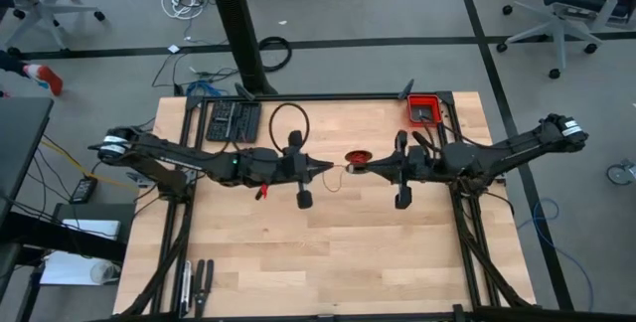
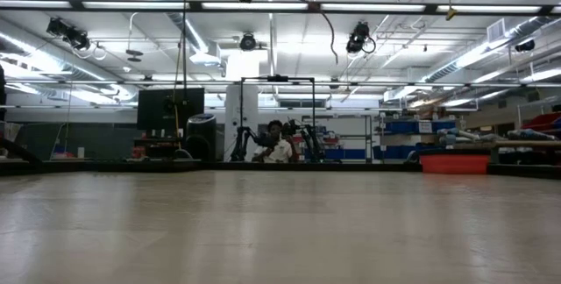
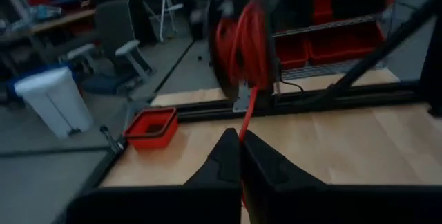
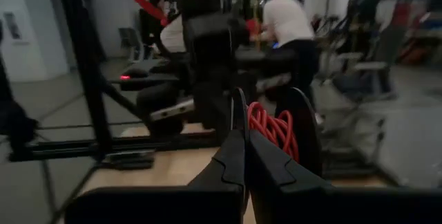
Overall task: Coil cords
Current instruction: Coil the red wire on the black spool
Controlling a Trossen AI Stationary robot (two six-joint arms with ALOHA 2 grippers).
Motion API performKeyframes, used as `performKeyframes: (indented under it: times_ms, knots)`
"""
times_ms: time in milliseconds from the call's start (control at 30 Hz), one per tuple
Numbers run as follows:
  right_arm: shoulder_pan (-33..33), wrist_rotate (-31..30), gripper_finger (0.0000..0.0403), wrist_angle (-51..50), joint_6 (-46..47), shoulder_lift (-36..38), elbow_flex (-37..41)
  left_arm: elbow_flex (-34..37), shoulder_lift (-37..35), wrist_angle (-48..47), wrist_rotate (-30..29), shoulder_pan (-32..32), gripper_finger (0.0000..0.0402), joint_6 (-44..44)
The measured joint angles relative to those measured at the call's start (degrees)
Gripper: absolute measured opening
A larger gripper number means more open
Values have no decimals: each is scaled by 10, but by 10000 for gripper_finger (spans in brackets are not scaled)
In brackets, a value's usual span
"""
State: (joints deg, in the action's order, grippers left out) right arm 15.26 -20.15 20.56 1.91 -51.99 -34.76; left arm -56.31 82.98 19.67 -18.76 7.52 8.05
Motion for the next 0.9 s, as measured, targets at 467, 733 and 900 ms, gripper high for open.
performKeyframes:
  times_ms: [467, 733, 900]
  knots:
    - [-43, 135, 1, -49, 150, -62, -1, 0, 3, 3, -1, 18, 4, 162]
    - [-49, 188, 1, -44, 168, -69, -1, 0, 16, 65, -17, 31, 17, 217]
    - [-49, 202, 1, -51, 171, -71, 0, -1, 56, 99, -31, 31, 64, 219]
